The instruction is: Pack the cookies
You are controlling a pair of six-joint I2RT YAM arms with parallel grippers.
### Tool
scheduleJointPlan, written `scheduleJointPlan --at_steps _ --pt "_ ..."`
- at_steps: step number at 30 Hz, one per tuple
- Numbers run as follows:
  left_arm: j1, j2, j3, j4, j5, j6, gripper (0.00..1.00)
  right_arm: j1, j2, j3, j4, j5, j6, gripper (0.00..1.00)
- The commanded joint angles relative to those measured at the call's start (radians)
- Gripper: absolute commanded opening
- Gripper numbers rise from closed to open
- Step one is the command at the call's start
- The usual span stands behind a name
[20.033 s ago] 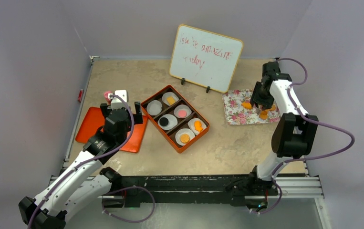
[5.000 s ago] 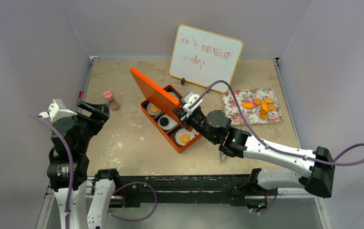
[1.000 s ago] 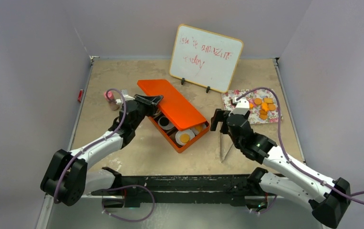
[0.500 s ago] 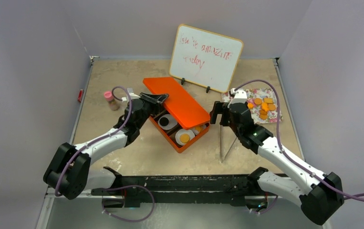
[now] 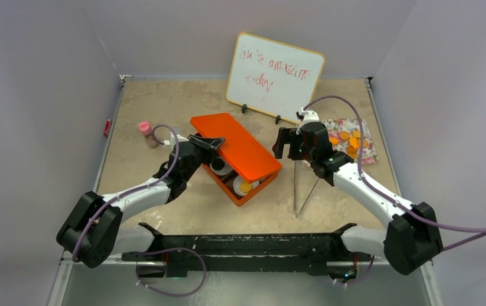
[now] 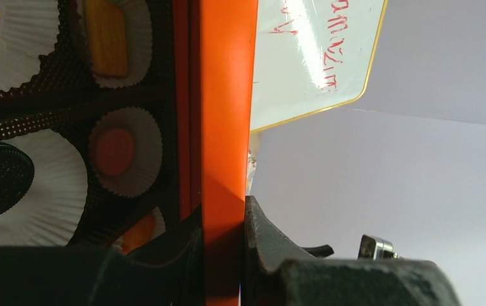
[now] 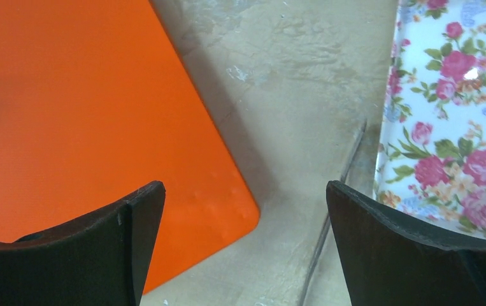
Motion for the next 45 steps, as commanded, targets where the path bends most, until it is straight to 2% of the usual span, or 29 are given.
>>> scheduleJointPlan --at_steps 1,16,25,32,39,45 --pt "-0.005 -0.060 -0.026 0.010 -0.032 0.006 0.00 -0.014 0.071 0.097 0.016 -0.128 -0.022 0.99" --pt "-0.007 -0.098 -0.084 -0.108 -0.041 0.015 0.00 -0.062 0.434 0.290 -0.004 -0.415 -0.020 0.99" --pt "-0.007 -0.109 -0.087 -0.203 -0.029 0.022 0.01 -0.062 0.587 0.375 0.004 -0.616 -0.055 0.91" --pt "-0.006 -0.139 -0.071 -0.305 -0.040 0.037 0.14 -0.063 0.638 0.413 0.013 -0.693 -0.072 0.81" --pt "-0.006 -0.164 -0.059 -0.424 -0.039 0.051 0.35 -0.060 0.648 0.422 0.005 -0.723 -0.072 0.78" --pt "-0.007 -0.192 -0.054 -0.488 -0.046 0.060 0.46 -0.049 0.642 0.426 -0.018 -0.716 -0.088 0.77"
